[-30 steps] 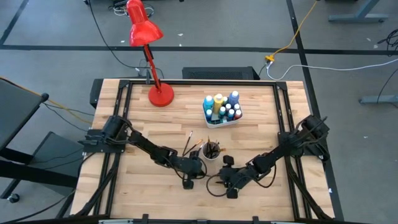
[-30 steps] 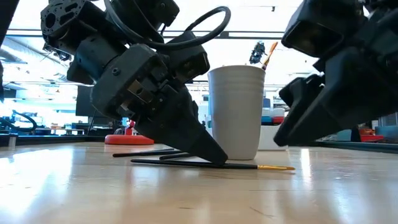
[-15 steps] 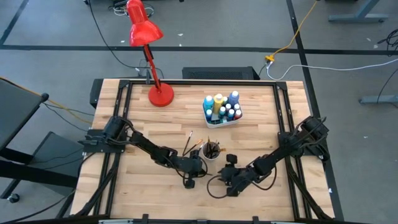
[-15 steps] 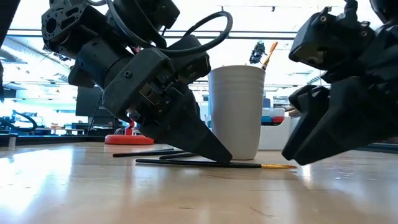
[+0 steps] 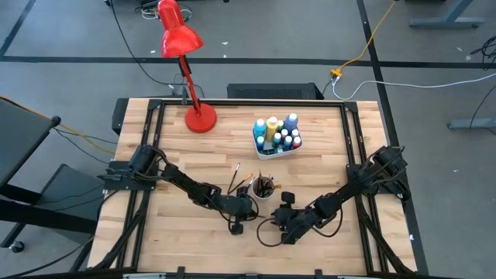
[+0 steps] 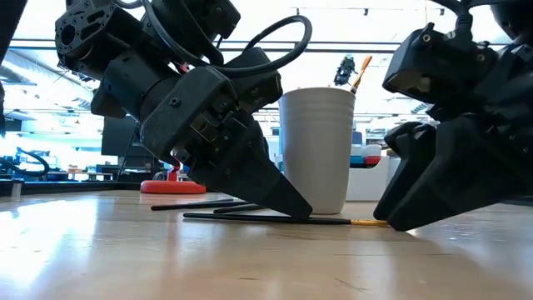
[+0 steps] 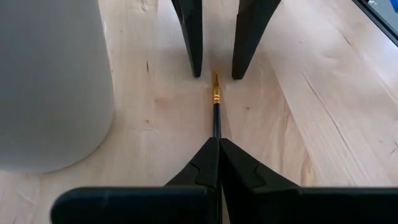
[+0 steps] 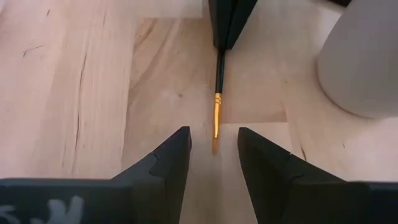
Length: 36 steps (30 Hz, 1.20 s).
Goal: Pick & Place Paint Supplies
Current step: Put the gold paint brush into the white cup
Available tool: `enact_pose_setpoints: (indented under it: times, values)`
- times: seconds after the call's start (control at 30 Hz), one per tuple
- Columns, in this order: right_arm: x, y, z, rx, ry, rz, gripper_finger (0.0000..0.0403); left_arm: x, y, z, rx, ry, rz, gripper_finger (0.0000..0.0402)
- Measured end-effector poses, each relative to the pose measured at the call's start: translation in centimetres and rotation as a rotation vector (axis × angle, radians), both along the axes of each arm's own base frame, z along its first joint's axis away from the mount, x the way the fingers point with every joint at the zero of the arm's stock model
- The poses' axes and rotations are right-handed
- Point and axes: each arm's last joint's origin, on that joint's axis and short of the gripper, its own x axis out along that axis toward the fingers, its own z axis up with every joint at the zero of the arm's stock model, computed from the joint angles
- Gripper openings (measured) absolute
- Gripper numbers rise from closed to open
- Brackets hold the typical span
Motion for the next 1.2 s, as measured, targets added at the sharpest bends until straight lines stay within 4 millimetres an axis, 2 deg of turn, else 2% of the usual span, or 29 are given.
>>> enact_pose_setpoints:
  times: [0.1, 0.2, 0.4, 0.47, 0.63, 0.77, 1.0, 1.2]
  values:
    - [0.0, 0.0, -0.1, 0.002, 0.000, -0.002, 0.0136, 0.0, 0.0, 0.0, 0.000, 0.000, 0.000, 0.0013]
    - [0.0, 0.0, -0.1, 0.002, 0.004, -0.001, 0.0114, 0.0, 0.0, 0.0, 0.000, 0.000, 0.000, 0.0013]
    - [0.0, 0.0, -0.2, 0.029, 0.018, 0.002, 0.0024, 0.0, 0.0, 0.0, 0.000, 0.000, 0.000, 0.0013]
    - [-0.1, 0.0, -0.3, 0.034, 0.036, 0.010, 0.0008, 0.0, 0.0, 0.0, 0.000, 0.000, 0.000, 0.0013]
    - [-0.2, -0.1, -0.2, 0.055, 0.060, -0.004, 0.0008, 0.0, 0.0, 0.0, -0.001, -0.002, 0.000, 0.0013]
    - [-0.4, -0.1, 0.6, 0.039, 0.055, 0.053, 0.0004, 0.1, 0.0, 0.1, 0.014, -0.009, 0.012, 0.0018]
    - [-1.0, -0.4, 3.0, 0.037, 0.037, 0.082, 0.0001, 0.2, 0.0, 0.7, 0.042, -0.018, 0.000, 0.0058]
    - [-0.5, -0.6, 3.6, 0.058, -0.011, 0.085, 0.0005, 0.2, 0.0, 1.2, 0.053, -0.010, -0.014, 0.0085]
